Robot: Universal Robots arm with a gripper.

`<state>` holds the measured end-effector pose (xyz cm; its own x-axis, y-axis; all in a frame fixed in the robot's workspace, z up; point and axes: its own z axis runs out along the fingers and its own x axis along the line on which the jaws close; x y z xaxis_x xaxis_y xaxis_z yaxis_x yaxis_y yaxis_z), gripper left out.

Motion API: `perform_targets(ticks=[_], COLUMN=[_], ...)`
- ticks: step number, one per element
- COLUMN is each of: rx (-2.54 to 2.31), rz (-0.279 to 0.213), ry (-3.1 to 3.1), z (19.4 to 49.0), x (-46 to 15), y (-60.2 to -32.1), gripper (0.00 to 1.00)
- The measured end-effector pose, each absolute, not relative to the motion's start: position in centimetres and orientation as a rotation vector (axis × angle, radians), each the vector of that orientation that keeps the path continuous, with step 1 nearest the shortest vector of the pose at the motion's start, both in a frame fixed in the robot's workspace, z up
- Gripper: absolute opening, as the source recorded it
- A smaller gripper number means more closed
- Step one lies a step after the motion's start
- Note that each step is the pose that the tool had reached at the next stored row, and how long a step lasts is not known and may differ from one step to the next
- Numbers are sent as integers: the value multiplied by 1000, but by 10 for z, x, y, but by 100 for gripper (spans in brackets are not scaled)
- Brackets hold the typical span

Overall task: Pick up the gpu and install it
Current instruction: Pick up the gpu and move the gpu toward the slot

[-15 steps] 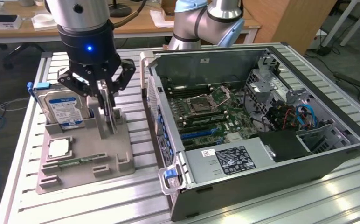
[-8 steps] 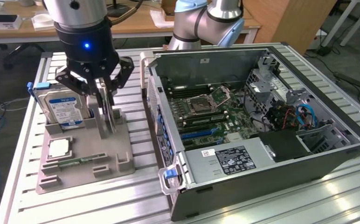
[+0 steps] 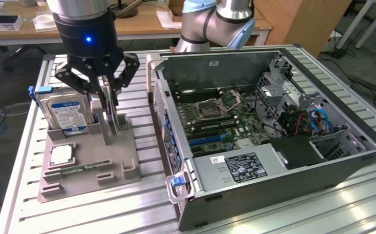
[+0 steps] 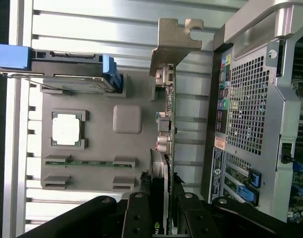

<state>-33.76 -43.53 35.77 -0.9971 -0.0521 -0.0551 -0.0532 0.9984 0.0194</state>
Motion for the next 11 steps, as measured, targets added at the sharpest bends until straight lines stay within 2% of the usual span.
perform_targets(ticks=[11], rx=[-81], rz=[34], ry=[3113], z=[358], x=[-332], y=[-435], gripper=[27])
